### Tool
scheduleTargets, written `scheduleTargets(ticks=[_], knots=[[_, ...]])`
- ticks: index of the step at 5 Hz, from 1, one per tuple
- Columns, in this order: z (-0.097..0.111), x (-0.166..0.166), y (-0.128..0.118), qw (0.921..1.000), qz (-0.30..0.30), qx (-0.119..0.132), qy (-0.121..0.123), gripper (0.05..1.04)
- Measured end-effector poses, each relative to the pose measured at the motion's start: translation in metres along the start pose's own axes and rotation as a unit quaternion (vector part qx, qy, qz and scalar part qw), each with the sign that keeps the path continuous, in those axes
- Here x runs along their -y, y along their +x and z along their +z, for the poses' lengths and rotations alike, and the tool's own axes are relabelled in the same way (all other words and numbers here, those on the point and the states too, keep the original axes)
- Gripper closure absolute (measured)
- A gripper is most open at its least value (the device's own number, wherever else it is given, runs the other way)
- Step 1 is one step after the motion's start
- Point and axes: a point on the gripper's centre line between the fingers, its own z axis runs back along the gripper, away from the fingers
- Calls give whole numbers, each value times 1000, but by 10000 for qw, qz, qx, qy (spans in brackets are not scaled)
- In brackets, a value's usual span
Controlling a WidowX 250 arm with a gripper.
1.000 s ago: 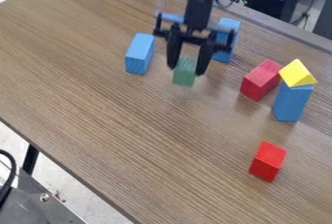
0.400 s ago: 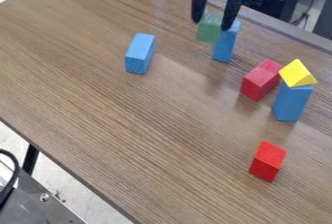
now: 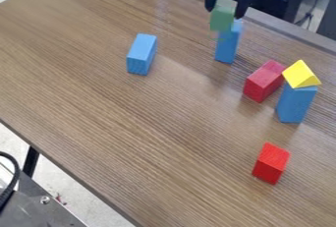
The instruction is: Put the green block on top of the blue rectangular block
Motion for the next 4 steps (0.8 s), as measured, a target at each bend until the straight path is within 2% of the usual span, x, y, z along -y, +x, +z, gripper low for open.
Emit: scheduleTargets(ticks=[4], knots=[[-4,7,19,9999,-18,-139,-2,557]])
